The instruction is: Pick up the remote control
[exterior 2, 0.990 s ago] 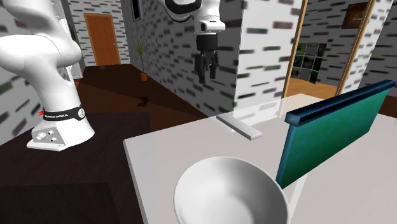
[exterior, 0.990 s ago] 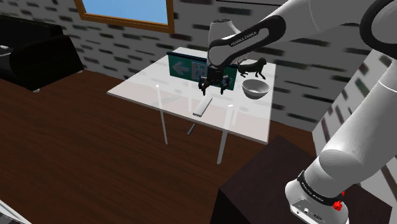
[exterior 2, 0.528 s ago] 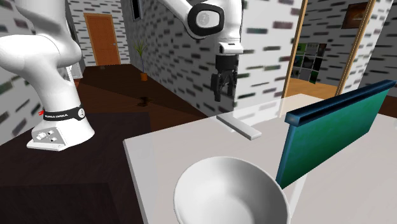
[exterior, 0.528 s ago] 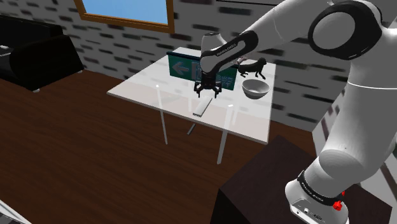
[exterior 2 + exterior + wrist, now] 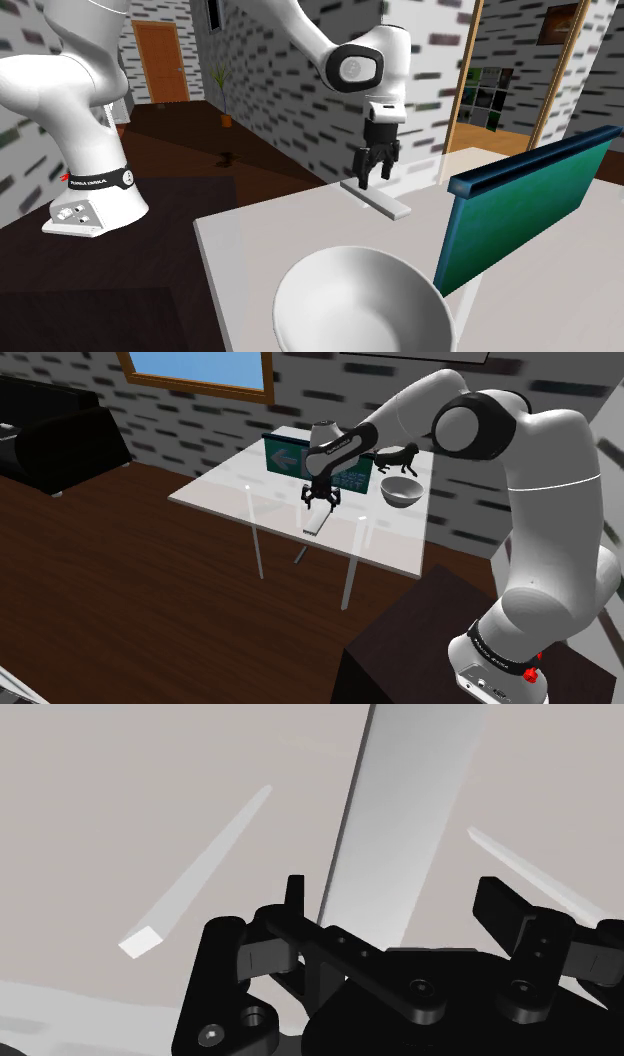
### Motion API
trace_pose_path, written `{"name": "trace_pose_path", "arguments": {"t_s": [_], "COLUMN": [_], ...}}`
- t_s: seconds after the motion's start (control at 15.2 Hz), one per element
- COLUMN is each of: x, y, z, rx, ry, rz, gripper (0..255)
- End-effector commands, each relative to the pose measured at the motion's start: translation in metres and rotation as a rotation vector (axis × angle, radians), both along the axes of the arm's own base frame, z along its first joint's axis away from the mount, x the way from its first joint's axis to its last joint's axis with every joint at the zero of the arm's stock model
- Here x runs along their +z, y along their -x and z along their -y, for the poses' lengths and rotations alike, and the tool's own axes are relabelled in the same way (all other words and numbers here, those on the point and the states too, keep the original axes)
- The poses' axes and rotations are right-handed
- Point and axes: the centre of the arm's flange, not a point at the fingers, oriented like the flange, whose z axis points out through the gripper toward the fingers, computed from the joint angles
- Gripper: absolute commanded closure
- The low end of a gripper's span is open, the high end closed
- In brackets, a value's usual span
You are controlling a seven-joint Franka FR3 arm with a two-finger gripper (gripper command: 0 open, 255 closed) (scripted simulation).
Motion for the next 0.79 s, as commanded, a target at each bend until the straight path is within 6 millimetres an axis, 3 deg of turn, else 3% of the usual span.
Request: {"name": "trace_pose_path", "arguments": {"t_s": [0.0,0.4,0.46,0.73], "x": [-0.012,-0.036,-0.036,-0.036], "y": [-0.001,-0.001,-0.002,-0.002], "z": [0.0,0.0,-0.001,-0.001], "rx": [-0.006,-0.006,-0.006,-0.006], "ry": [0.0,0.0,0.0,0.0], "rz": [0.0,0.0,0.0,0.0], "gripper": [0,0,255,255]}}
